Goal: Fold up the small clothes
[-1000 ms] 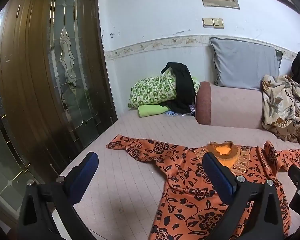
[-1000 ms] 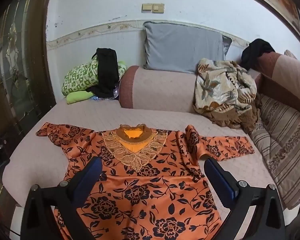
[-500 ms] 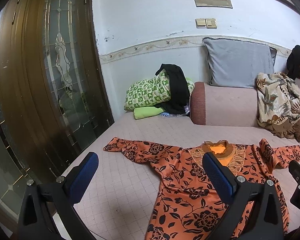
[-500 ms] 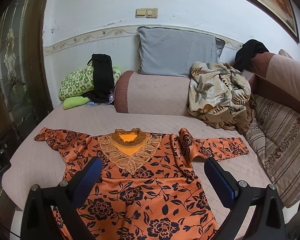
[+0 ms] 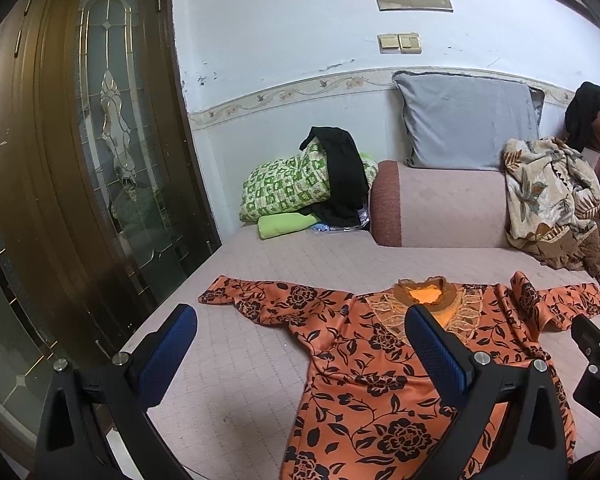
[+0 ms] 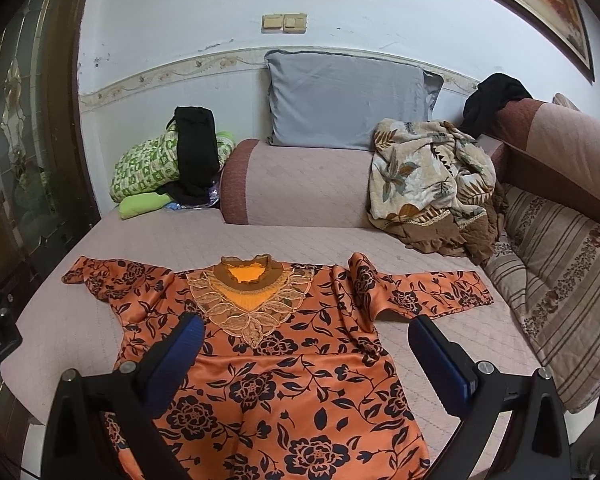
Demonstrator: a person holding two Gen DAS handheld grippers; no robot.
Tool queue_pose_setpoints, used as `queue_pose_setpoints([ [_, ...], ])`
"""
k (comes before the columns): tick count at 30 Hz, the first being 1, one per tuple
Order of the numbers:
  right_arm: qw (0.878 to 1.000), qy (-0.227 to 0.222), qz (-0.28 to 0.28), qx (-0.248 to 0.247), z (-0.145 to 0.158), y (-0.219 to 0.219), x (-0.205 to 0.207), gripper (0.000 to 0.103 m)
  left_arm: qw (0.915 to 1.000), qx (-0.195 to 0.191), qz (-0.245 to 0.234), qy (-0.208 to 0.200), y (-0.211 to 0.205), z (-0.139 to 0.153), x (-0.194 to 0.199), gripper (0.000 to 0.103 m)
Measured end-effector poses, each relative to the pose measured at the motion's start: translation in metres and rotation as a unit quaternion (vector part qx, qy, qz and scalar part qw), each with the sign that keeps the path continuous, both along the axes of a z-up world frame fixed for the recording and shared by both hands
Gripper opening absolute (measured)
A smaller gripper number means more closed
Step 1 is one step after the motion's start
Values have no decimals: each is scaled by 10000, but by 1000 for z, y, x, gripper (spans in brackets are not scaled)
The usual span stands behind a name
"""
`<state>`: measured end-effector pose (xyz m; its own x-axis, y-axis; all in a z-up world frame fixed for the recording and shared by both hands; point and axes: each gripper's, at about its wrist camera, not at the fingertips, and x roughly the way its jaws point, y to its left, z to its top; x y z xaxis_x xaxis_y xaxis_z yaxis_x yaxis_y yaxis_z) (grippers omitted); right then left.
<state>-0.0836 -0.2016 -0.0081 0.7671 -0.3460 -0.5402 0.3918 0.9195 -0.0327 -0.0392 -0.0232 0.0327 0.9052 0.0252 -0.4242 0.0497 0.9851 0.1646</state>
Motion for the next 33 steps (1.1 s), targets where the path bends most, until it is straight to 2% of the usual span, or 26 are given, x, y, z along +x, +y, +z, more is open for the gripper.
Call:
queue_pose_setpoints([
  [21,9998,-173,-94,-9,13,-14,-20,103,9990,205,-380,-110,-35,11,-23,103],
  [33,9996,-187,-193,89,9,-34,-15,103,9981,314,-528,-92,-58,10,-18,103],
])
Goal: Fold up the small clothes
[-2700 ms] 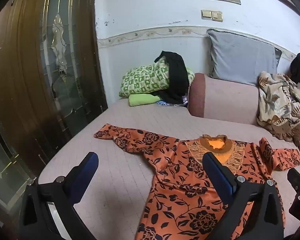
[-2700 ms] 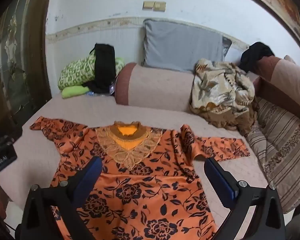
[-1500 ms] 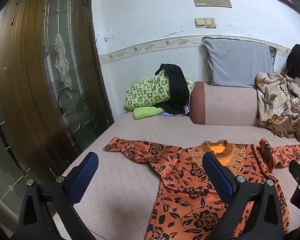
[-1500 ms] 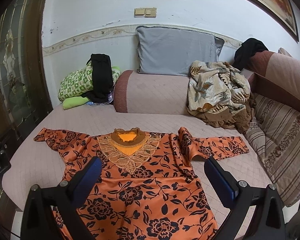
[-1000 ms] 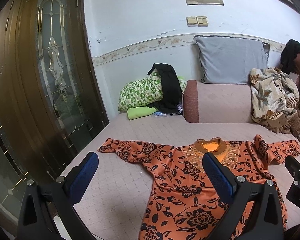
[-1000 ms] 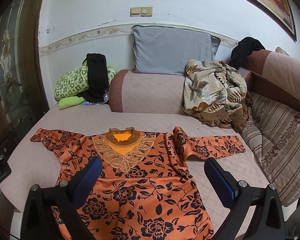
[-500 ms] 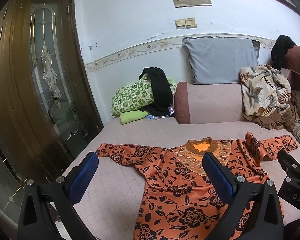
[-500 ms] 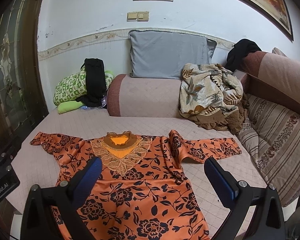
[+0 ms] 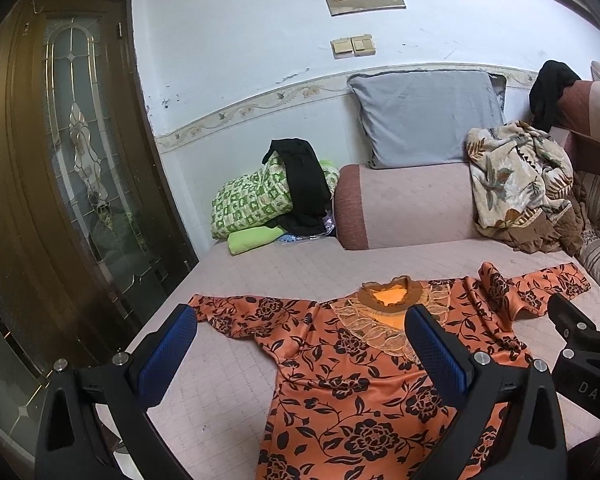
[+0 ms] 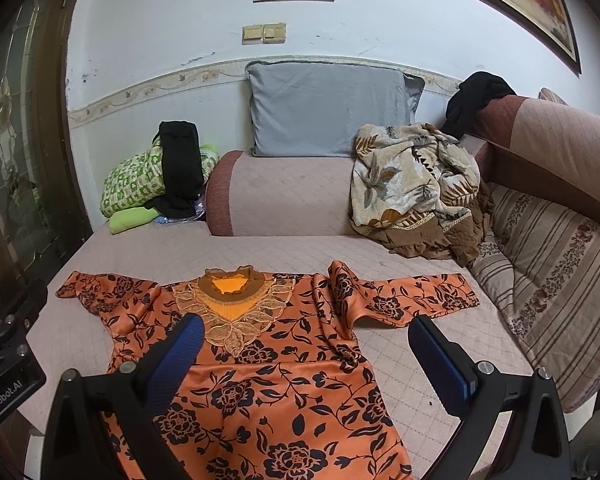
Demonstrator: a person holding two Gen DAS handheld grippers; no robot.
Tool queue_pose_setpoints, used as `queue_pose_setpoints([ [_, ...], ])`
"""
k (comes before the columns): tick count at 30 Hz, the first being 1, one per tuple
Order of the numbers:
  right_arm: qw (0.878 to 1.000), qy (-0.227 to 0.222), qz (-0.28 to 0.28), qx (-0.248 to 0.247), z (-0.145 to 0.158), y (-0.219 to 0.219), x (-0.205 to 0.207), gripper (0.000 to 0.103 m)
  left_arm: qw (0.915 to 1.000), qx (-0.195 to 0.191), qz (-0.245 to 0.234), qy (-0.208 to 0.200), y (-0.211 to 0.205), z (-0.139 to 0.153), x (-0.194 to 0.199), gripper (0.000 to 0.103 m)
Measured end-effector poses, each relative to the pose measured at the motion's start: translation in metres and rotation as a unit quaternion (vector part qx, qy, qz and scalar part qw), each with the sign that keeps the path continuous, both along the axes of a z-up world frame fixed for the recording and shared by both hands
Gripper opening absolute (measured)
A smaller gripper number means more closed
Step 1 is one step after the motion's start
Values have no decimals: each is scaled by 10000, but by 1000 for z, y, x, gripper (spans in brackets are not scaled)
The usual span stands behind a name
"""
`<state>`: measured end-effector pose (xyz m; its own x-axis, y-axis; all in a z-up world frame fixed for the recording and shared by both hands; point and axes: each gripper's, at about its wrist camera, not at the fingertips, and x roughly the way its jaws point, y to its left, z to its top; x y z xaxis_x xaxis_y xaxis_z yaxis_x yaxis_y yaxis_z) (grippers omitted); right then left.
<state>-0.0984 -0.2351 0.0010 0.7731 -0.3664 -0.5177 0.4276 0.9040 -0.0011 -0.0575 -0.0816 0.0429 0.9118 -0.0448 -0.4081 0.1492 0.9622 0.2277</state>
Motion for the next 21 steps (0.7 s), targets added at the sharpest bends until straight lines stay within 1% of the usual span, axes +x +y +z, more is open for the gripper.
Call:
queue_pose_setpoints([
  [9,9996,183,-150,145,-20,-27,20,103,9997,31,-112,201,-22,-15,22,103],
  [13,9992,320,-165,161,-31,-44,35,103,9991,27,-199,377,-38,-31,39,103],
  [16,9980,471,-209,357,-47,-67,50,103,9970,-8,-354,687,-54,-55,60,103],
  [18,9972,534,-168,487,-64,-96,62,103,9933,-12,-427,1069,-66,-85,82,103],
  [20,9951,581,-55,793,-85,-135,73,103,9881,-10,-505,1452,-76,-117,103,103],
  [21,9928,587,-141,1038,-98,-163,77,103,9841,10,-497,1704,-81,-139,116,103],
])
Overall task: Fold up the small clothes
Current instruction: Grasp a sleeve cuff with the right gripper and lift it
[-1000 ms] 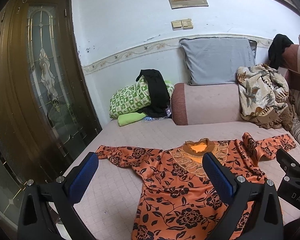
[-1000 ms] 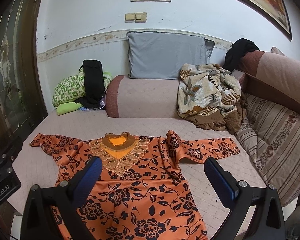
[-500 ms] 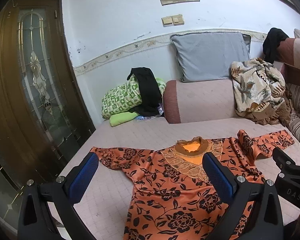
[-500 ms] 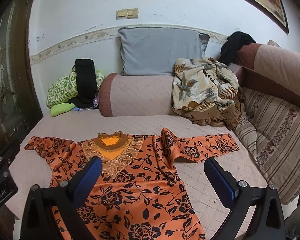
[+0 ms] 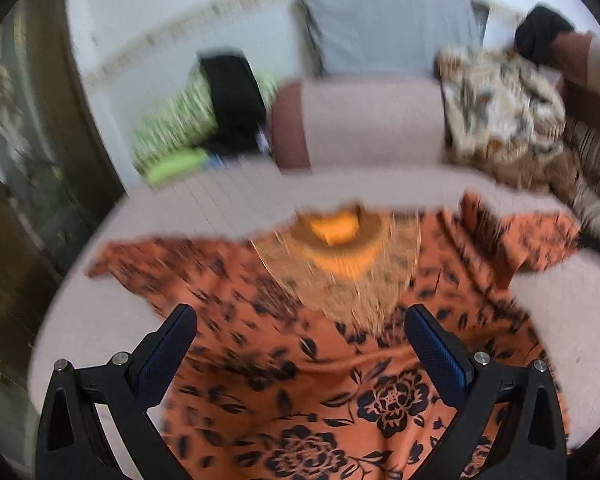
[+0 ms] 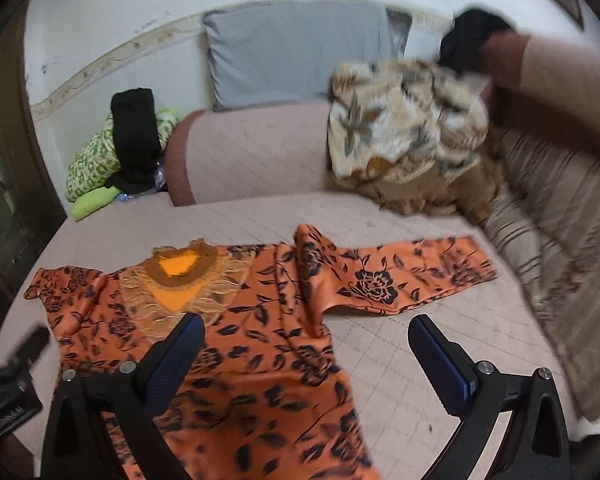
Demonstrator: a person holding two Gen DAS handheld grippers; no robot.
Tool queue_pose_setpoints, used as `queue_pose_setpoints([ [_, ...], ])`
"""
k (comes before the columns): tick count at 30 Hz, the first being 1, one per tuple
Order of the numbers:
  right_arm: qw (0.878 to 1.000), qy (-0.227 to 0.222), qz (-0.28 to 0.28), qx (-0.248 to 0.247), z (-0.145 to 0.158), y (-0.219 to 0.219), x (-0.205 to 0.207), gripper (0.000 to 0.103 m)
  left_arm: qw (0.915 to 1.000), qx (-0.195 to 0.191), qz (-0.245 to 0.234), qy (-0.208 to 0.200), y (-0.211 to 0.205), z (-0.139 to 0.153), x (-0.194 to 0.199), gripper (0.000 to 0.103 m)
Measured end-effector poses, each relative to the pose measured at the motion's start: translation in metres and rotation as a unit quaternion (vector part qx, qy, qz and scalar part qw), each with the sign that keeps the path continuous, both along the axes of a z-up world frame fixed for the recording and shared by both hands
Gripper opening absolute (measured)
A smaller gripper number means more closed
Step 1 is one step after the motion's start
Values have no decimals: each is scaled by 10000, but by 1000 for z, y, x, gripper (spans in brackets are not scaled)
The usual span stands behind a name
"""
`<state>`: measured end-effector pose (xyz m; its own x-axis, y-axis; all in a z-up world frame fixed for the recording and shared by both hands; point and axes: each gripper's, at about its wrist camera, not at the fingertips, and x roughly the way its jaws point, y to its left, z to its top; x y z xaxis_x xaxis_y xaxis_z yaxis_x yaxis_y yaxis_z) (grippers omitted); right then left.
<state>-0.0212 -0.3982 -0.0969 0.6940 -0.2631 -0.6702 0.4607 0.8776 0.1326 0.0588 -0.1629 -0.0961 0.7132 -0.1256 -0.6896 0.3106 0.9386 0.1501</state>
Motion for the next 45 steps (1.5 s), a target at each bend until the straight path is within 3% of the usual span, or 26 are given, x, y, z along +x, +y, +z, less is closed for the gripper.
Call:
queue_pose_setpoints([
  [2,9972,36,-492,554,-26,-63,5,103,9998,17,24,211,-7,-27,15,103],
  [3,9900,44,-976,1023,-45,-107,3,103,9995,56,51,304,-9,-42,25,103],
  [5,9655,-171,-1716,1950,-74,-168,-6,103,9990,113,74,418,-12,-61,39,103],
  [7,9229,-684,-2345,2975,-107,-221,-20,102,9986,127,128,497,-10,-72,51,103],
  [8,8952,-1012,-2602,3473,-127,-246,-26,101,9986,128,182,488,-9,-79,57,103],
  [10,8699,-1129,-2935,3800,-148,-270,-28,91,9984,156,229,484,-5,-89,63,103],
  [12,8582,-1261,-3101,3892,-164,-286,-23,85,9966,273,248,737,-3,-104,72,103],
  [15,8583,-1397,-3271,3698,-167,-298,-12,83,9911,338,219,1272,-4,-125,82,103],
  [17,8616,-1393,-3329,3570,-164,-307,-2,80,9887,57,343,1457,2,-132,85,103],
  [18,8674,-1320,-3318,3467,-164,-310,3,71,9878,-133,463,1478,6,-131,84,103],
  [20,8805,-1151,-3282,3222,-166,-318,11,57,9889,-61,483,1404,4,-132,81,103],
  [22,8926,-1032,-3247,2953,-168,-324,16,29,9901,-82,539,1293,3,-133,76,103],
  [24,8939,-1067,-3252,2896,-170,-327,13,9,9897,-125,583,1299,4,-133,73,103],
  [25,8896,-1269,-3212,2990,-168,-326,9,6,9897,-109,575,1305,4,-134,71,103],
  [27,8895,-1585,-3119,2938,-155,-318,3,5,9883,-82,507,1435,6,-134,70,103],
  [30,8992,-2094,-2678,2754,-110,-293,6,5,9838,-28,422,1742,9,-124,79,103],
  [34,9049,-2760,-1685,2769,-40,-229,19,5,9937,-17,765,822,30,-86,78,103],
  [36,9073,-3002,-1082,2738,-6,-185,33,5,9928,35,1183,171,52,-65,78,103],
  [37,9069,-3096,-798,2746,8,-163,42,5,9887,103,1491,-126,65,-56,79,103],
  [40,9000,-3239,22,2916,39,-90,76,5,9738,250,2204,-496,102,-45,85,103],
  [45,8987,-2849,1088,3151,45,41,149,5,9495,407,3084,-407,172,-44,99,103],
])
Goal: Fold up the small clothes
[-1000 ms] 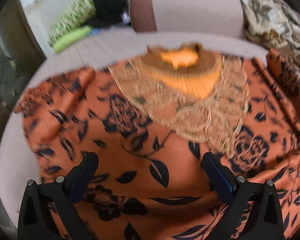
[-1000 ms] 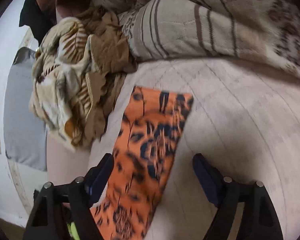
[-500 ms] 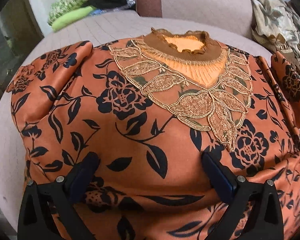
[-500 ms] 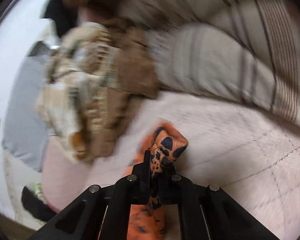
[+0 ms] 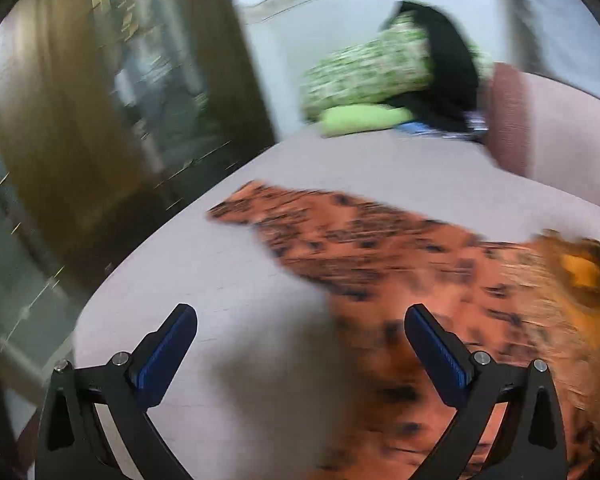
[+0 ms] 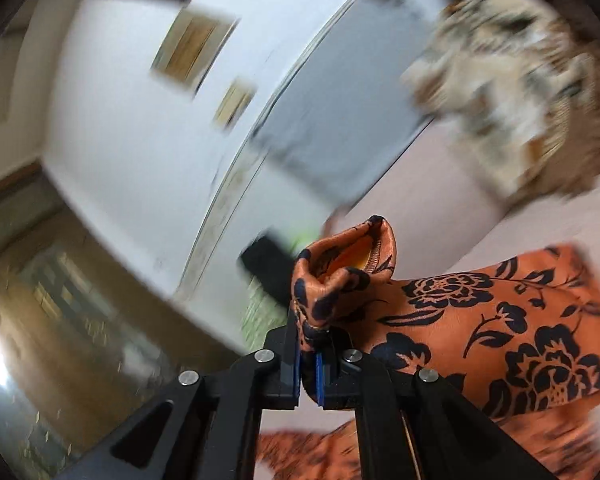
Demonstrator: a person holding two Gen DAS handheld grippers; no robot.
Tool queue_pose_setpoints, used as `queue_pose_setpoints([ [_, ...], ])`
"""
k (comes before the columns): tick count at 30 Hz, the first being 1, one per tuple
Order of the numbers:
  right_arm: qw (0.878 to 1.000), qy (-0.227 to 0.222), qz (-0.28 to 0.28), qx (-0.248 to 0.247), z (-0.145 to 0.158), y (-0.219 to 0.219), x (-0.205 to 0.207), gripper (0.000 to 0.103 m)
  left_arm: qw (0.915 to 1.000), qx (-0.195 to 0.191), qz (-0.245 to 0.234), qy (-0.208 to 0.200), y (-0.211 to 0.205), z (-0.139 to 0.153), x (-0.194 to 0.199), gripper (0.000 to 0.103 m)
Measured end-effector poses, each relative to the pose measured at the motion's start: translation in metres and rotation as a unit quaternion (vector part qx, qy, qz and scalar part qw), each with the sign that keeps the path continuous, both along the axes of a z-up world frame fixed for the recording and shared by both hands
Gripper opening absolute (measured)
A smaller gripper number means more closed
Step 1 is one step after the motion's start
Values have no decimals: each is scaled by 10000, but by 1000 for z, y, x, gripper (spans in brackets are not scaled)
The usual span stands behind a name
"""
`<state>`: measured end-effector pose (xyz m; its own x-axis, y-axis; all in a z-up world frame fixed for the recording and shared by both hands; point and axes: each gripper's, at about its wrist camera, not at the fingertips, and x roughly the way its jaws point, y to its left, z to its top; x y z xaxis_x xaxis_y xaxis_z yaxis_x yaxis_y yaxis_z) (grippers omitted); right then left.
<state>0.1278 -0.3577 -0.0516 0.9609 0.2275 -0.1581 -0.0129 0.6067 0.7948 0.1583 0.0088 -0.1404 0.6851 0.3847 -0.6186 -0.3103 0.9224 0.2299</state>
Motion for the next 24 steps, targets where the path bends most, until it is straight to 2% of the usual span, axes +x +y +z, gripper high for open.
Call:
queue_pose_setpoints([
  [3,9981,241,560,13,-15,70,43,5,9981,-289,536,73,40,-2,5,103],
  [5,9952,506,838,-18,-29,117,62,9,9954,-444,846,89,64,-2,4,103],
  [8,9895,893,1136,14,-51,167,78,10,9899,-706,1226,126,93,-4,5,103],
  [9,9866,1052,1248,-77,-56,181,84,13,9879,-809,1318,141,100,-6,6,103],
  [10,9832,1213,1344,-223,-59,193,90,25,9864,-878,1382,163,103,-8,7,103],
  [11,9793,1298,1493,-420,-61,206,93,32,9850,-947,1429,191,105,-8,7,103],
  [12,9782,1274,1554,-527,-61,209,92,48,9840,-1023,1443,207,108,-9,8,103],
  [13,9779,1155,1608,-667,-57,213,90,73,9837,-1062,1437,211,109,-10,9,103],
  [15,9801,836,1482,-1018,-44,210,78,88,9836,-1089,1419,221,108,-9,9,103],
  [17,9793,674,1332,-1370,-34,198,65,88,9830,-1132,1427,246,108,-10,11,103],
  [20,9700,1028,1126,-1891,-35,177,54,87,9791,-1438,1393,357,112,-10,14,103],
  [21,9637,1218,1066,-2122,-38,169,52,83,9781,-1514,1382,372,114,-10,15,103],
  [22,9545,1498,1020,-2369,-48,157,50,71,9777,-1520,1402,358,115,-11,17,103],
  [24,9405,2058,1046,-2492,-69,129,48,56,9768,-1537,1447,349,119,-11,19,103],
])
